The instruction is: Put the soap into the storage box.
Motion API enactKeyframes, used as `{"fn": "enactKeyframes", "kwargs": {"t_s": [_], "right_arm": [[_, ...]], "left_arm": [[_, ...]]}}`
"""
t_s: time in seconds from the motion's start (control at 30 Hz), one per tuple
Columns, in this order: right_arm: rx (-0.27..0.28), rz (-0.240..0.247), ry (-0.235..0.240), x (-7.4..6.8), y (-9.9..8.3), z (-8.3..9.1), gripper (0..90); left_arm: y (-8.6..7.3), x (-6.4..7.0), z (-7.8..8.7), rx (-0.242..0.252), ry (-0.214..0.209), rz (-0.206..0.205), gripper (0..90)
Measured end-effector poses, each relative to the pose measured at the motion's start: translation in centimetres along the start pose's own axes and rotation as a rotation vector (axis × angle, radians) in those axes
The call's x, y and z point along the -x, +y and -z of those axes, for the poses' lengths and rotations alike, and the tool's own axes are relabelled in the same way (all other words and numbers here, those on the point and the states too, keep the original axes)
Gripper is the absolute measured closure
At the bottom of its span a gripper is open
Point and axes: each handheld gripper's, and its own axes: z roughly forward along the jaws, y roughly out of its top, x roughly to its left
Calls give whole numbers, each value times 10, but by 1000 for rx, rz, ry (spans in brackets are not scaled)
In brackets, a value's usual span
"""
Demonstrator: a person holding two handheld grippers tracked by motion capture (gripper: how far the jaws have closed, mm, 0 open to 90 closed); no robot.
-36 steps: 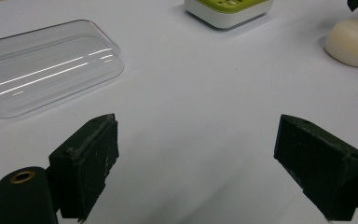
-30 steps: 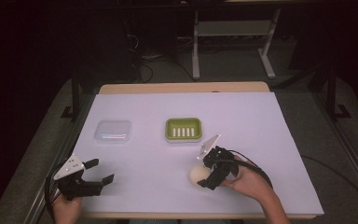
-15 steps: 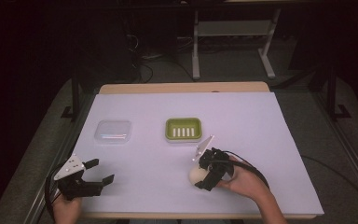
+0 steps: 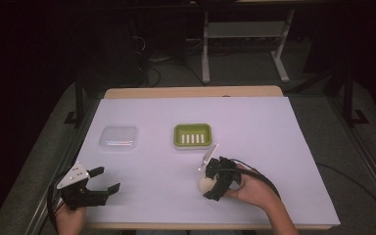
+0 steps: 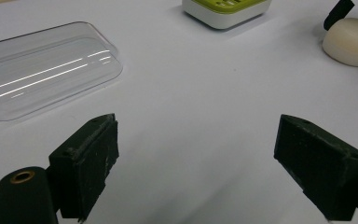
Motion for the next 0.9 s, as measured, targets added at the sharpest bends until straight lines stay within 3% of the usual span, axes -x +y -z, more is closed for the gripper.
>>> {"fn": "enactKeyframes", "kwargs": {"t_s": [0.27, 0.9], "right_arm": [[-33, 9, -6, 1, 3, -5, 172], [-52, 29, -4, -1, 7, -5, 221]], "left_arm": [[0, 0, 0, -1, -3, 0, 130], [0, 0, 0, 1, 7, -7, 130]]}}
